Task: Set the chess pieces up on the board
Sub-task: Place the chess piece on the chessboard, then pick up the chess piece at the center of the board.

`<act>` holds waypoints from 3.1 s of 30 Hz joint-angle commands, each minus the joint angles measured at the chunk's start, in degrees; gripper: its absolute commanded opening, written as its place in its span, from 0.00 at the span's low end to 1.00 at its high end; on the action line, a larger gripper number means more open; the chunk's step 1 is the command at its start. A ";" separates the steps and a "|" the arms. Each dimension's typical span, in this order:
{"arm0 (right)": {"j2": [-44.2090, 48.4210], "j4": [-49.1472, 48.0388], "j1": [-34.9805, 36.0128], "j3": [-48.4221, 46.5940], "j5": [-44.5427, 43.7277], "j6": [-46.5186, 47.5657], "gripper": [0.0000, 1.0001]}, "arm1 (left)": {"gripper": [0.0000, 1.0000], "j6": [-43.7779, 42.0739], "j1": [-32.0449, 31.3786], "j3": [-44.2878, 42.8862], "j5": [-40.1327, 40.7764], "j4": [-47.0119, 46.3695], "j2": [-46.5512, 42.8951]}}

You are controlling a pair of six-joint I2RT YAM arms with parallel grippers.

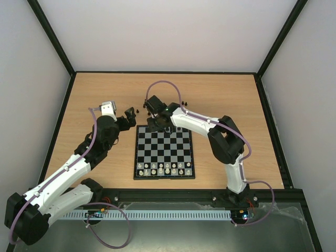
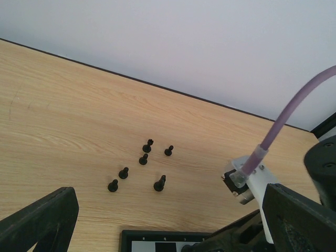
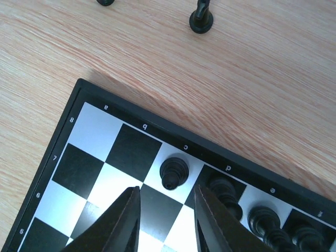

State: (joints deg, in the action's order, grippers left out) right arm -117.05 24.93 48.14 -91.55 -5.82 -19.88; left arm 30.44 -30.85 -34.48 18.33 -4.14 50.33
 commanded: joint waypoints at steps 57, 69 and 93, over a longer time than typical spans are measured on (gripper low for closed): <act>23.79 -10.97 0.51 16.47 -15.73 -2.70 0.99 | 0.99 0.71 0.18 0.47 -3.81 -2.63 4.39; 32.36 -17.19 0.21 28.68 -20.50 -5.05 0.99 | 0.99 0.22 0.44 -0.16 -4.25 -3.35 8.88; 31.90 -19.34 -0.88 31.64 -20.16 -9.41 0.98 | 0.99 0.00 0.45 -5.46 -7.63 -1.54 22.08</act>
State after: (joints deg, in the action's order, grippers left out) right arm -85.49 5.63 47.62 -59.92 -25.71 -27.46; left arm 31.09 -30.57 -37.56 12.27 -5.50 70.41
